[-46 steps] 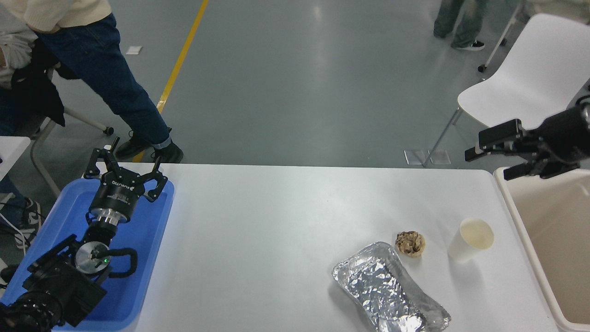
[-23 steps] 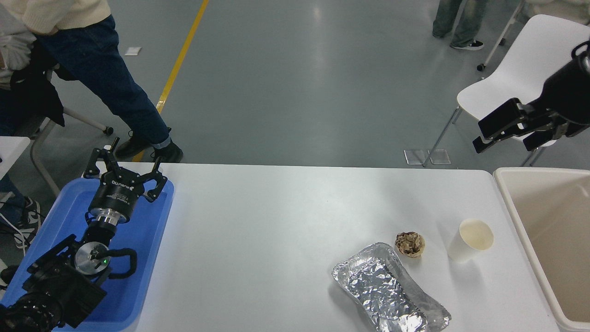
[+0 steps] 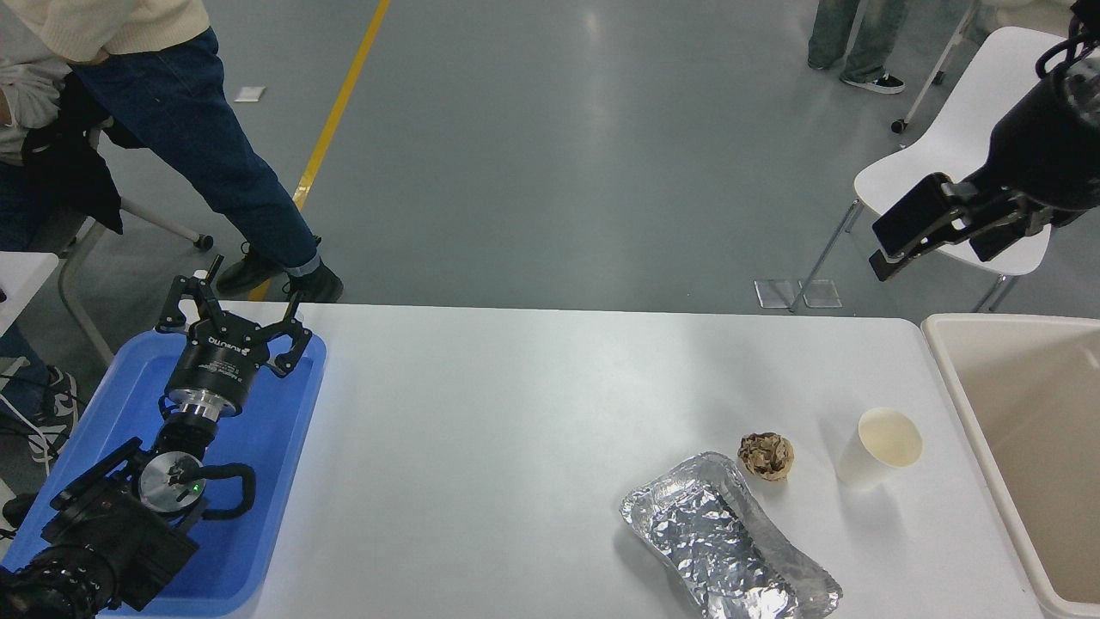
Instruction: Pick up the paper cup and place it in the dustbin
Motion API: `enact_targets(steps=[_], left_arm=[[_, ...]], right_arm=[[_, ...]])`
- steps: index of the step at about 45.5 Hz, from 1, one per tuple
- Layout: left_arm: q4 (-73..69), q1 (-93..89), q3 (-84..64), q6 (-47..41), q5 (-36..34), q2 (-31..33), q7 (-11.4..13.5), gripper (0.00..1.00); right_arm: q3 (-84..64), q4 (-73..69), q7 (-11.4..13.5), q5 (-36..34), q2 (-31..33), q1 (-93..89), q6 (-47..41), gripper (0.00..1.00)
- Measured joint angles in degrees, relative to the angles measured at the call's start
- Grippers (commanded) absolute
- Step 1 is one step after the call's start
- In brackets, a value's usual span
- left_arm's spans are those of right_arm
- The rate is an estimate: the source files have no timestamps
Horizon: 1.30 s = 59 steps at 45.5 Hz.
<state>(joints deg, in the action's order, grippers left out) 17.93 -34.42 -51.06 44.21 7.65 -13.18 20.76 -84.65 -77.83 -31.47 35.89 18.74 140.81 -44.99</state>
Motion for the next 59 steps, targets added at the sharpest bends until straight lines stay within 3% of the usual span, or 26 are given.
enact_targets(steps=[34, 39, 44, 49, 59], left_arm=[[0.0, 0.05, 0.0, 0.0, 0.0, 0.0, 0.08, 1.0], [0.0, 0.05, 0.0, 0.0, 0.0, 0.0, 0.08, 1.0], [0.01, 0.06, 0.0, 0.0, 0.0, 0.0, 0.08, 1.0], [0.01, 0.05, 0.0, 0.0, 0.0, 0.0, 0.08, 1.0], [0.01, 0.05, 0.0, 0.01, 0.0, -0.01, 0.08, 1.0]], right_arm=[[0.06, -0.01, 0.02, -4.5, 2.0, -2.44, -0.02, 1.0], [-0.18, 0.07, 0.19, -5.78, 2.29, -3.92, 0.12, 0.91], [-0.25, 0.31, 0.75, -7.31, 3.22, -5.61, 0.7, 0.91], [-0.28, 0.62, 2.55, -9.47, 3.98, -7.48, 1.49, 0.91], [0.31, 2.83, 10.83, -13.77, 5.49, -13.32, 3.78, 0.92]])
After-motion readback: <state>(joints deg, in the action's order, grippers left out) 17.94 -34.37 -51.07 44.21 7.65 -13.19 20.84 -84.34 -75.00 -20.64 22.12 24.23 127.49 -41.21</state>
